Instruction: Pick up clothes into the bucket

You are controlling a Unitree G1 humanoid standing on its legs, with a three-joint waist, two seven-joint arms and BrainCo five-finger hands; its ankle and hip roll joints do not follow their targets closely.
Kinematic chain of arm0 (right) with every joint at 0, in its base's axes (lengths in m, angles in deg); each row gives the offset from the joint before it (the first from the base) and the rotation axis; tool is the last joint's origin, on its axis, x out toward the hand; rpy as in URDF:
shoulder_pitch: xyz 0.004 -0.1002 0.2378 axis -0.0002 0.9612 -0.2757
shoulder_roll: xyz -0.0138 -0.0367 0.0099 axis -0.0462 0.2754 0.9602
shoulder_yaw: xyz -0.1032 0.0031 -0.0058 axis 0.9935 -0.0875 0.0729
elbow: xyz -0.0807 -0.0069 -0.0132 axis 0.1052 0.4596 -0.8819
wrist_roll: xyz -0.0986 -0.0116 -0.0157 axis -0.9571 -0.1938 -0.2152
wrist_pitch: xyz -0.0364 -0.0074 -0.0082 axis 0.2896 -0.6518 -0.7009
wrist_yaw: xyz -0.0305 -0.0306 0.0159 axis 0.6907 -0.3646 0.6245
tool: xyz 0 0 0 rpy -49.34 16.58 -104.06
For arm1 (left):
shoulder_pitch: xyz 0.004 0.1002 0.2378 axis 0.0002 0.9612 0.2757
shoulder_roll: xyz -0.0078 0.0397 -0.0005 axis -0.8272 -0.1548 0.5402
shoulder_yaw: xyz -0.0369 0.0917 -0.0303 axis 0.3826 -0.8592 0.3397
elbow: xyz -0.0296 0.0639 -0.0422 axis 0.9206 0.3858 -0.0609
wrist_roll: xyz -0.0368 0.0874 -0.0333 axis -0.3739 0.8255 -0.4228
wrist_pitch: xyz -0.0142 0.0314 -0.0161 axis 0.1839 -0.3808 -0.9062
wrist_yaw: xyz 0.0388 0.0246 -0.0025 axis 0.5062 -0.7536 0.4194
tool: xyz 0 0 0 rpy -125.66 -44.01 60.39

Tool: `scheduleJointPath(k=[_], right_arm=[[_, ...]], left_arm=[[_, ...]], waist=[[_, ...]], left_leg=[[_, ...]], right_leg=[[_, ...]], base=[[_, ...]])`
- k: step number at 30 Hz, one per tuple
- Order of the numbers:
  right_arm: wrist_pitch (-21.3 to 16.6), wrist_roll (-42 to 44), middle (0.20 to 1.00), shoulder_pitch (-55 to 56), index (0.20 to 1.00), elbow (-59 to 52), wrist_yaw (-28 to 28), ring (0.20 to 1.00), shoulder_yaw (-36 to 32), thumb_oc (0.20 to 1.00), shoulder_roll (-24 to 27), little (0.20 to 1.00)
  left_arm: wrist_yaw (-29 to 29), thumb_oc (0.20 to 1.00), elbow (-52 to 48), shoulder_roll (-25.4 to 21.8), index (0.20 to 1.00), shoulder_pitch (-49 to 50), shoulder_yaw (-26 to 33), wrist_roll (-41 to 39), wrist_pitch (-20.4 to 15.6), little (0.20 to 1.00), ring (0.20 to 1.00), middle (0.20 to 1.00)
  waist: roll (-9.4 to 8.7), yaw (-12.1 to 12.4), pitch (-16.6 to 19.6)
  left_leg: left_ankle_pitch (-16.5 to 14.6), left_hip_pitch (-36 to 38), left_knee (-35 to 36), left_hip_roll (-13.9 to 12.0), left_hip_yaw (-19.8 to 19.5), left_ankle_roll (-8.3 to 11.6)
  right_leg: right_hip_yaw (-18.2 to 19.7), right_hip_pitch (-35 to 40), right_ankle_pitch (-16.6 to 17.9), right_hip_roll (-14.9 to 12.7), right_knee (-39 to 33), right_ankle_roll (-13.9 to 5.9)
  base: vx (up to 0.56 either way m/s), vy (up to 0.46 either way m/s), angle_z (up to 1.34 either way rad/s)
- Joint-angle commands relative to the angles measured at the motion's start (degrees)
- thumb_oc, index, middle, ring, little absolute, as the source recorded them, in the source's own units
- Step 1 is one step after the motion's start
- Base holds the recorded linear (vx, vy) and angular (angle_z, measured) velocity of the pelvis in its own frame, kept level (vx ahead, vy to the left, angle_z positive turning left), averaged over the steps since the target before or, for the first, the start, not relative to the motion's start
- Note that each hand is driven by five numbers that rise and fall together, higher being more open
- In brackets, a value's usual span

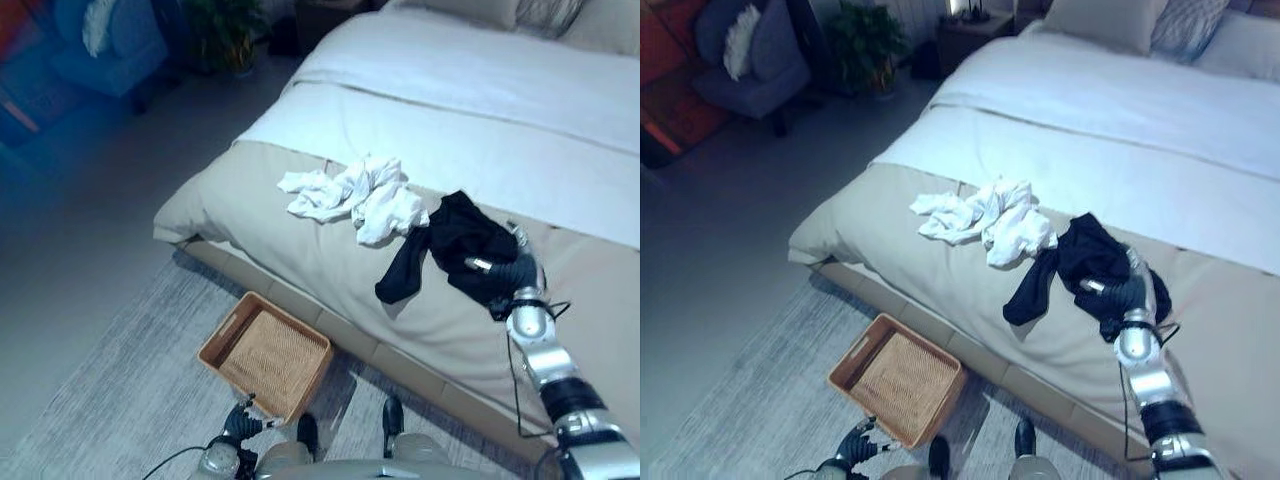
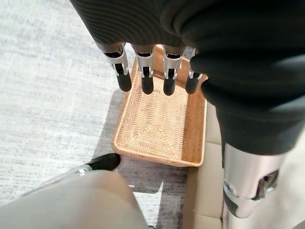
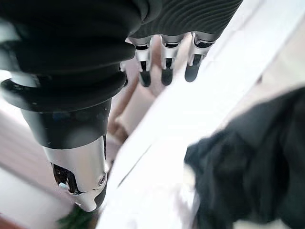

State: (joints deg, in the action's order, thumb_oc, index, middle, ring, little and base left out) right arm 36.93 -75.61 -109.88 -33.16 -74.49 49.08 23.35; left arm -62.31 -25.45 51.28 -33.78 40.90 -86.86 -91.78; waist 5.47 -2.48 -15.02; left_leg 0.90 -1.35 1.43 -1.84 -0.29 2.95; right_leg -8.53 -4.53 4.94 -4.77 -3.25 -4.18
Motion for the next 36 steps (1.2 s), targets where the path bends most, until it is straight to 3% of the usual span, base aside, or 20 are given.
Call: scheduleJointPath(k=[1, 8, 16, 19, 24, 28, 29, 30, 31, 36], right_arm=[[1.3, -1.6, 1.0, -8.5, 1.0, 5.4, -7.2, 1.0, 0.1, 1.0, 4.2, 1.0], [6.6, -1.1, 1.0, -26.2, 1.0, 29.1, -8.7, 1.0, 10.2, 1.0, 14.4, 1.0], [8.8, -1.1, 1.0, -35.5, 1.0, 37.6, -7.6, 1.0, 17.6, 1.0, 20.0, 1.0], [9.3, -1.9, 1.0, -38.5, 1.0, 38.7, -6.4, 1.0, 21.1, 1.0, 20.7, 1.0], [8.9, -2.0, 1.0, -42.6, 1.0, 38.3, -5.1, 1.0, 24.8, 1.0, 20.7, 1.0], [7.0, -0.1, 1.0, -45.0, 1.0, 37.1, -0.8, 1.0, 27.9, 1.0, 20.7, 1.0], [6.8, 0.5, 0.57, -46.1, 0.57, 37.4, 0.0, 0.57, 28.7, 0.57, 20.8, 0.57], [6.2, 1.1, 0.42, -46.7, 0.42, 37.5, 1.2, 0.42, 29.3, 0.42, 20.7, 0.42], [6.1, 1.9, 0.2, -47.9, 0.2, 37.2, 1.4, 0.2, 29.8, 0.2, 20.5, 0.2], [4.5, 3.8, 0.2, -50.9, 0.2, 33.2, 1.2, 0.2, 31.8, 0.2, 18.9, 0.2]], left_arm=[[-2.5, 1.0, -1.8, 0.1, 1.0, -3.2, -1.8, -2.8, -2.2, 1.0, 1.0, 1.0], [-4.3, 1.0, -5.7, 0.6, 1.0, -5.7, -6.5, -8.2, -2.4, 1.0, 1.0, 1.0], [-5.9, 1.0, -10.1, 0.7, 1.0, -8.1, -8.6, -12.7, -2.9, 1.0, 1.0, 1.0], [-6.7, 1.0, -11.9, 0.3, 1.0, -8.4, -8.6, -14.8, -3.4, 1.0, 1.0, 1.0], [-7.4, 1.0, -14.0, -0.5, 1.0, -9.1, -8.2, -16.0, -3.9, 1.0, 1.0, 1.0], [-6.9, 1.0, -16.3, -0.9, 1.0, -9.8, -7.9, -18.1, -4.6, 1.0, 1.0, 1.0], [-6.8, 1.0, -16.2, -1.0, 1.0, -10.0, -7.8, -18.4, -4.6, 1.0, 1.0, 1.0], [-6.6, 1.0, -16.6, -1.1, 1.0, -10.2, -7.9, -18.5, -4.7, 1.0, 1.0, 1.0], [-6.5, 1.0, -17.0, -1.2, 1.0, -10.1, -7.7, -18.9, -4.8, 1.0, 1.0, 1.0], [-6.6, 1.0, -16.7, -1.3, 1.0, -10.5, -7.6, -19.3, -4.9, 1.0, 1.0, 1.0]], waist=[[-2.8, 0.7, -2.6], [-0.18, 0.9, -8.0], [1.07, 0.4, -14.8], [1.51, 0.4, -14.8], [1.31, 0.9, -14.8], [1.39, 1.3, -14.8], [1.43, 1.4, -14.8], [1.5, 1.5, -14.8], [1.37, 1.6, -14.8], [0.19, 1.5, -14.8]], left_leg=[[-1.6, -4.1, -5.3, 3.6, -2.5, -1.7], [-0.4, -10.4, -7.7, 4.2, -3.1, -1.05], [-2.3, -21.2, -18.4, 4.7, -2.2, -0.3], [-2.5, -27.7, -21.7, 4.7, -1.7, -0.43], [-2.7, -33.3, -24.0, 4.4, -1.2, -0.8], [-2.8, -37.4, -25.7, 4.6, -1.3, -0.89], [-2.9, -37.8, -25.9, 4.6, -1.3, -0.88], [-3.0, -38.4, -26.1, 4.6, -1.2, -0.86], [-3.1, -39.1, -26.4, 4.6, -1.2, -0.88], [-3.1, -39.9, -26.5, 4.3, -0.9, -1.02]], right_leg=[[-1.2, -3.1, -7.8, -4.5, 14.0, -2.52], [-1.2, -10.8, -9.6, -5.9, 20.8, -1.63], [1.2, -21.5, -12.5, -6.8, 31.4, -0.04], [2.2, -29.0, -13.0, -6.8, 35.4, 0.71], [3.7, -35.4, -12.9, -6.2, 37.5, 1.1], [4.0, -39.5, -12.7, -6.3, 38.6, 1.13], [4.0, -40.0, -12.7, -6.3, 38.7, 1.16], [4.0, -40.5, -12.7, -6.3, 38.8, 1.22], [4.0, -41.3, -12.7, -6.2, 39.1, 1.25], [4.4, -42.3, -12.2, -5.5, 38.5, 1.34]], base=[[-0.06, 0.017, 0.01], [-0.06, -0.026, 0.05], [-0.07, -0.059, 0.08], [-0.05, -0.065, -0.04], [-0.02, -0.035, -0.06], [-0.01, -0.044, -0.06], [0.0, 0.0, 0.0], [0.0, 0.0, 0.0], [0.0, 0.0, 0.0], [0.0, -0.001, -0.01]])
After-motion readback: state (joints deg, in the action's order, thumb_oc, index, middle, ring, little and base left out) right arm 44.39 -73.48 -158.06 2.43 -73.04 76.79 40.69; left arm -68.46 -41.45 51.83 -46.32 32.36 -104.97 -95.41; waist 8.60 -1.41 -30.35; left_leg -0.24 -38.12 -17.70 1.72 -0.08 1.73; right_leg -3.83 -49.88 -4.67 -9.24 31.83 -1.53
